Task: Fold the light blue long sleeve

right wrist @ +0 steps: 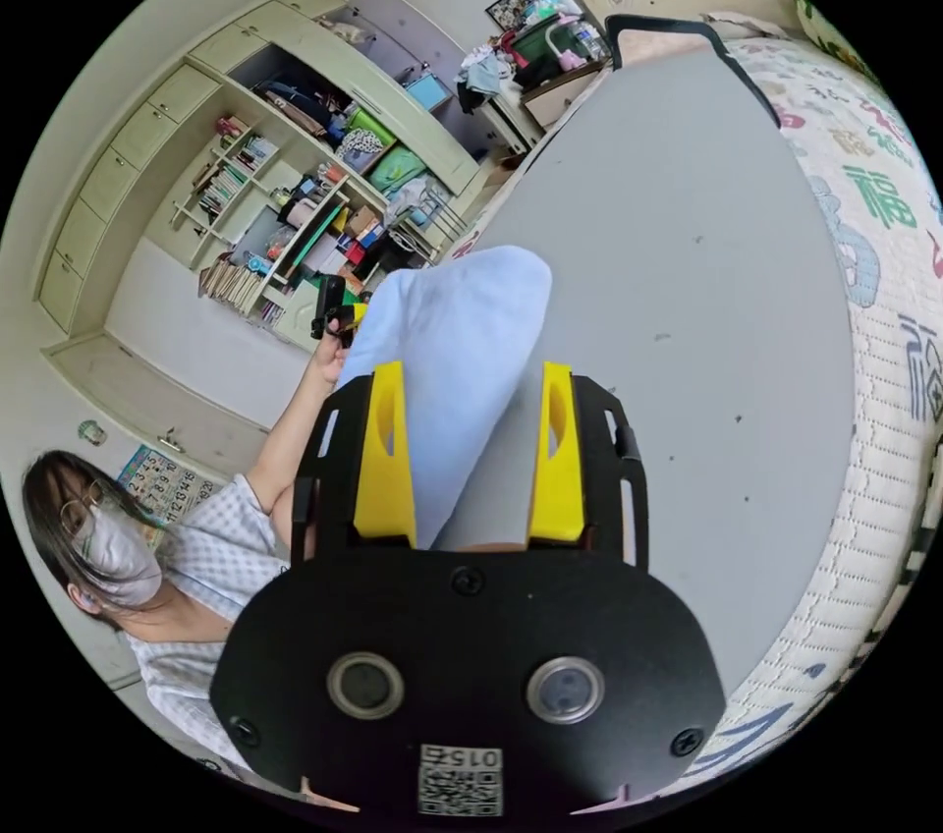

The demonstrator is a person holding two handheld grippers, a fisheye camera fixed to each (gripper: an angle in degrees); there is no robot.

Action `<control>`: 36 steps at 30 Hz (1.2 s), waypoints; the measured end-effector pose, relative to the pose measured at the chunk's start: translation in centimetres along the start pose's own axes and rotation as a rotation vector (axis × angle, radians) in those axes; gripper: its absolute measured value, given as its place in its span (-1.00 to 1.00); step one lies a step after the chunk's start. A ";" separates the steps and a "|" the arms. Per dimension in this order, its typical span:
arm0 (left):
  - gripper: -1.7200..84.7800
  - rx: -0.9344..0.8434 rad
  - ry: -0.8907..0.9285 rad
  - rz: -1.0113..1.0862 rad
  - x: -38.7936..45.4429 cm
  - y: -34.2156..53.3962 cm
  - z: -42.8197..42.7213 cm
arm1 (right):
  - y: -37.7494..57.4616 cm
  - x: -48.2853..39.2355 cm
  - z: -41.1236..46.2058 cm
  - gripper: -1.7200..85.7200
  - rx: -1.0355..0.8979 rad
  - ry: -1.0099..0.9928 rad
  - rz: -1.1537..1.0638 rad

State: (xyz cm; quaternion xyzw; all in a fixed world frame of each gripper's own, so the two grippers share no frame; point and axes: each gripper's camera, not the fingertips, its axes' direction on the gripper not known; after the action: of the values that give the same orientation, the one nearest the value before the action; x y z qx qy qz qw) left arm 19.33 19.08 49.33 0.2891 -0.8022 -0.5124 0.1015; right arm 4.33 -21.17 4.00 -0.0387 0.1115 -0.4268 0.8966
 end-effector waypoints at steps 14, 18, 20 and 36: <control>-0.58 -0.062 -0.059 0.092 0.3 -0.8 -2.3 | -1.4 1.6 -3.4 -0.58 -0.019 -0.174 0.055; -0.73 -0.059 -0.066 0.002 -1.4 -0.8 -2.4 | -1.4 0.0 -4.4 -0.65 -0.035 -0.093 0.040; -0.77 -0.052 -0.031 0.003 -1.7 -0.6 -2.9 | -1.4 -1.1 -5.0 -0.67 -0.035 -0.053 0.023; -0.85 0.108 0.074 0.752 30.0 3.2 -3.9 | 13.3 -18.9 -30.8 -0.73 0.429 -0.036 -0.509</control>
State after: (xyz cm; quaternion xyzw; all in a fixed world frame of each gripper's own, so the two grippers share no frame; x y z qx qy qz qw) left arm -4.39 0.11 49.94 -0.0023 -0.8740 -0.3854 0.2960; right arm -4.31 2.69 -25.03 0.1168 -0.0101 -0.6502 0.7507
